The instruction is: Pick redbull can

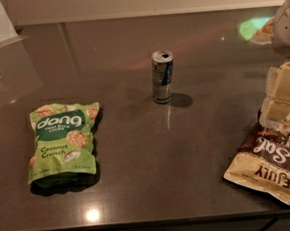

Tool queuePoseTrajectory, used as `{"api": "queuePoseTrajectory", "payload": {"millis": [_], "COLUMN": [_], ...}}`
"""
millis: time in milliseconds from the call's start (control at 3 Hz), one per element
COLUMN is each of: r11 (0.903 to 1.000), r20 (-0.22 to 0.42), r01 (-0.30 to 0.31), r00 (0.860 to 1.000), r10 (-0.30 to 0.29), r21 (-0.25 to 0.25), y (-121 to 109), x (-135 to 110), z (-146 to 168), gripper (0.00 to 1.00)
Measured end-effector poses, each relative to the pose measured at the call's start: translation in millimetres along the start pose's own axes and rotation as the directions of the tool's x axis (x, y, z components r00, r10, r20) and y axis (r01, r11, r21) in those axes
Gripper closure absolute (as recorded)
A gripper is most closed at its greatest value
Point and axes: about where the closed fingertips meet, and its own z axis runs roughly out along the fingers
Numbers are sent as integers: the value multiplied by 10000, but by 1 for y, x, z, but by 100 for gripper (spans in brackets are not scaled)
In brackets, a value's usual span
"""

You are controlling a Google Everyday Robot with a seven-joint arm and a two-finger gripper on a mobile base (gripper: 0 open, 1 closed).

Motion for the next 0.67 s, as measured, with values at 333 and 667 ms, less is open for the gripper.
{"api": "queuePoseTrajectory", "payload": {"millis": [333,667], "r11": [10000,10000], "r20": [8,613], "r01": [-4,-43], "r00": [10000,9981], "r10": [4,45], "r21": [20,-38], "y": [0,-17], "x": [-1,-14], "z": [0,11], "gripper": [0,0]}}
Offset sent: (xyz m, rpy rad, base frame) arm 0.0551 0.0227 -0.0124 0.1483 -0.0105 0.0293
